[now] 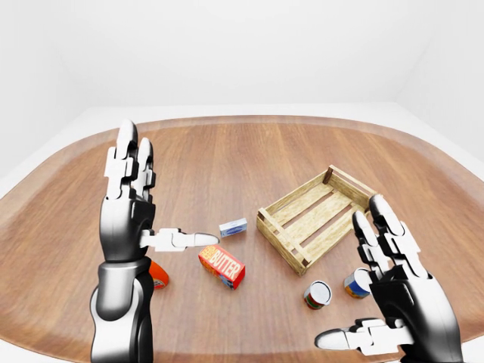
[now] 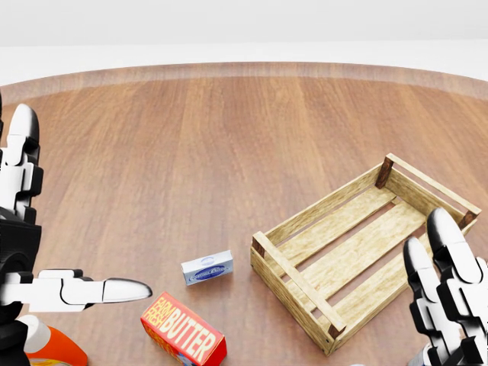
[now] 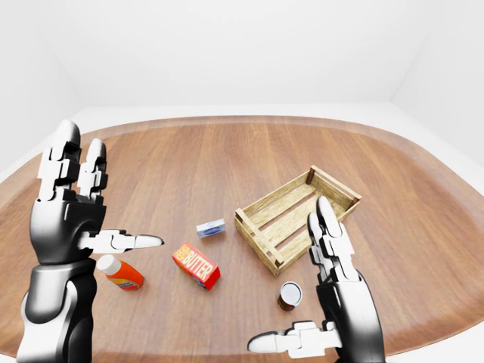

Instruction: Pick up the tomato sauce, and put it in the wooden tray.

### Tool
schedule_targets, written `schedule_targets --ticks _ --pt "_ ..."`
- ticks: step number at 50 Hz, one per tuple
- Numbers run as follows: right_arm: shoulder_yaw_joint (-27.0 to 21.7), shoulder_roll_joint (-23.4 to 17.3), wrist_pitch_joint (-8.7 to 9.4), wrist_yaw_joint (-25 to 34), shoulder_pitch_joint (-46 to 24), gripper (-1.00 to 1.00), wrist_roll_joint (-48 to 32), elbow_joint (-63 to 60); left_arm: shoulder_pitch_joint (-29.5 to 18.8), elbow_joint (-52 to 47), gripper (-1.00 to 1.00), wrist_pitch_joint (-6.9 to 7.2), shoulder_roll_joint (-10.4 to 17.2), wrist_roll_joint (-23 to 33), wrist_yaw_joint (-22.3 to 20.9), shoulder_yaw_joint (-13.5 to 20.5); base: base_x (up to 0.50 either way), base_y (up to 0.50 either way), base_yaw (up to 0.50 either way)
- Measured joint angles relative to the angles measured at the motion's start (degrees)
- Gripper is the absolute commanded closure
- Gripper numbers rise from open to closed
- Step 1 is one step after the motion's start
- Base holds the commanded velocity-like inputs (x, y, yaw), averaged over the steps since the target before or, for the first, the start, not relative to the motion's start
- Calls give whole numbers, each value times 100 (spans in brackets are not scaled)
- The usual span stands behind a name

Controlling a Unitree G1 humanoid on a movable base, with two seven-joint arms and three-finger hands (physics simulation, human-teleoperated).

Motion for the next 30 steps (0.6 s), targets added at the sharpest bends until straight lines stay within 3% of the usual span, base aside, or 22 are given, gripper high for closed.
schedule_targets --ticks 16,30 --pt "45 -271 0 -26 1031 -100 347 -17 38 65 -100 0 -14 39 -12 -46 0 0 0" --pt "107 119 0 339 1170 -100 -33 105 54 59 -100 0 -25 34 -9 -65 0 0 0"
